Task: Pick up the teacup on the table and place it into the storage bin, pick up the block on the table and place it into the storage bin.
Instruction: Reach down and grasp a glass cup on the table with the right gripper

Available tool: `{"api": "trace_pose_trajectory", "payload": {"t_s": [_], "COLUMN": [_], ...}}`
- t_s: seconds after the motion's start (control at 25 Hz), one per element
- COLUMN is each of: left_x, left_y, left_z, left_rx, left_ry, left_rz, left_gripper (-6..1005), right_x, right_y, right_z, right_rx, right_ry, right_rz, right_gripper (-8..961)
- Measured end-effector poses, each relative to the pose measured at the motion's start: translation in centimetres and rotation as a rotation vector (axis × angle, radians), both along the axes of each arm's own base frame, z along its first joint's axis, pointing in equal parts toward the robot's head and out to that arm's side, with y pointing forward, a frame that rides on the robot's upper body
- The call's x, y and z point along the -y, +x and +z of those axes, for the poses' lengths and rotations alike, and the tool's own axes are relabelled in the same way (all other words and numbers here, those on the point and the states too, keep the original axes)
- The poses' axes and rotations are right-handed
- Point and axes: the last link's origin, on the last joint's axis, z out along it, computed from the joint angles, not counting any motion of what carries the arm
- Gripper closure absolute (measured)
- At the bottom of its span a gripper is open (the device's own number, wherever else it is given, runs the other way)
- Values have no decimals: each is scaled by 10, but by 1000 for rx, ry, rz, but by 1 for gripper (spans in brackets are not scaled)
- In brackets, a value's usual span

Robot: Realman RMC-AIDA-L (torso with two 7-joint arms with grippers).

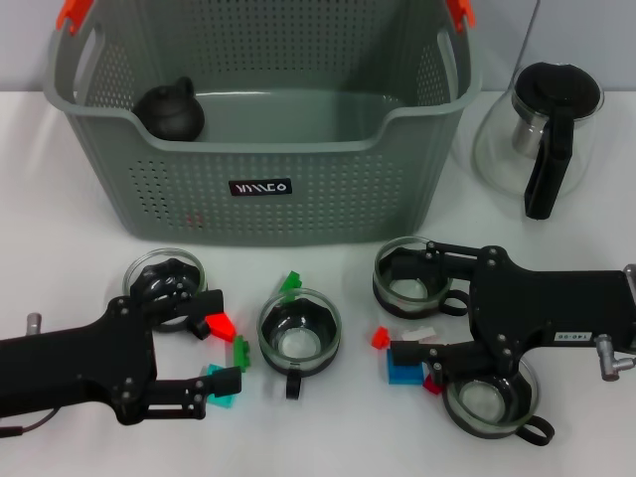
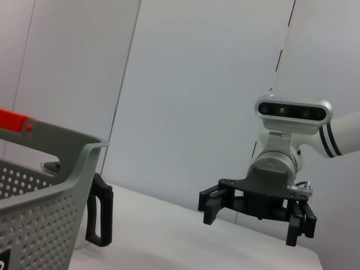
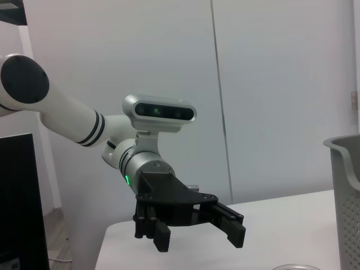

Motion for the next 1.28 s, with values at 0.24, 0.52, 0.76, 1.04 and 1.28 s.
{"api": "trace_pose_trajectory", "payload": {"t_s": [0.24,0.52,0.76,1.04,1.28], "left_x": [2,1,1,5,5], "left_y": [-1,-1,0,1,1], "left_z": [0,-1,-1,-4,-8], "left_rx": [1,2,5,2,-4], "left_ry": [-1,-1,-5,3,-9], "left_rz": [5,4,-2,-36,-39], "left_gripper": [85,86,86,87,88], "right_x": [0,0,-2,-11,-12], "right_y": [0,-2,-1,-2,-1], "right_z": [0,-2,5,22,28], "right_rx": [-1,5,-5,45,130], "right_ry": [-1,-9,-14,-30,-46], "right_rz": [0,9,-10,-34,13], "right_gripper": [27,28,30,31,32]}}
